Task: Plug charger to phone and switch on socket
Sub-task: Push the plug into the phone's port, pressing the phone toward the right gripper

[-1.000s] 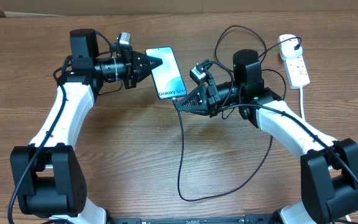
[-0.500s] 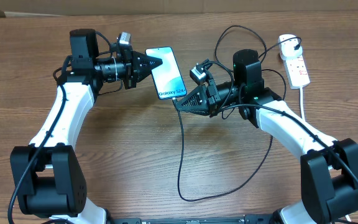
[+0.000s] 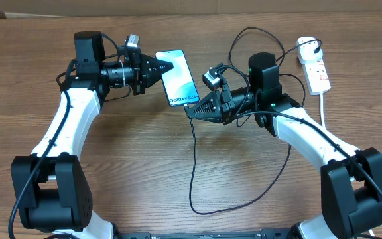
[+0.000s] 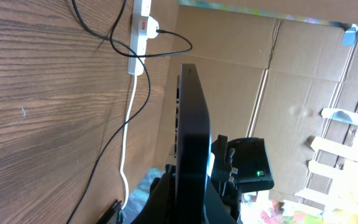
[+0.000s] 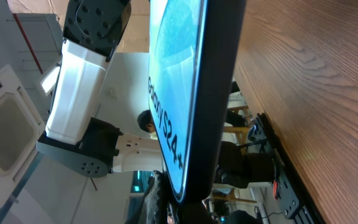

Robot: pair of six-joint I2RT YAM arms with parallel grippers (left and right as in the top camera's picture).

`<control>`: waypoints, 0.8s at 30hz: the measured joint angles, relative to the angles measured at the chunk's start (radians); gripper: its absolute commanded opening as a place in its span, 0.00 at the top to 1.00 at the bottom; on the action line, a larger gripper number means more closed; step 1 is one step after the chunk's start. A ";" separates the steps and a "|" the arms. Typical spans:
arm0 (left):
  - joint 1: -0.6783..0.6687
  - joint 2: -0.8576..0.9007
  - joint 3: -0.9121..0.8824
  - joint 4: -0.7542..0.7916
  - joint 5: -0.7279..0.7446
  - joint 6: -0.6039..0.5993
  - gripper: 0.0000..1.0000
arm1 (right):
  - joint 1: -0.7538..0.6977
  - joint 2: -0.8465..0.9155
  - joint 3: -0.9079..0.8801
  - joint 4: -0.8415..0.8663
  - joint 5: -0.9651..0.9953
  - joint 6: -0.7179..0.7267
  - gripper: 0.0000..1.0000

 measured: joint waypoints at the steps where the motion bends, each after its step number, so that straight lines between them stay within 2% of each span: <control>1: 0.000 0.000 0.000 0.000 0.000 0.000 0.96 | 0.000 0.000 0.000 0.000 0.000 0.001 0.96; 12: 0.000 0.000 0.000 -0.071 0.000 0.048 0.96 | 0.001 0.000 0.000 -0.003 -0.008 0.008 0.96; 24: -0.003 0.000 0.000 -0.075 0.000 0.060 0.96 | 0.001 0.000 0.000 -0.006 -0.008 0.008 0.96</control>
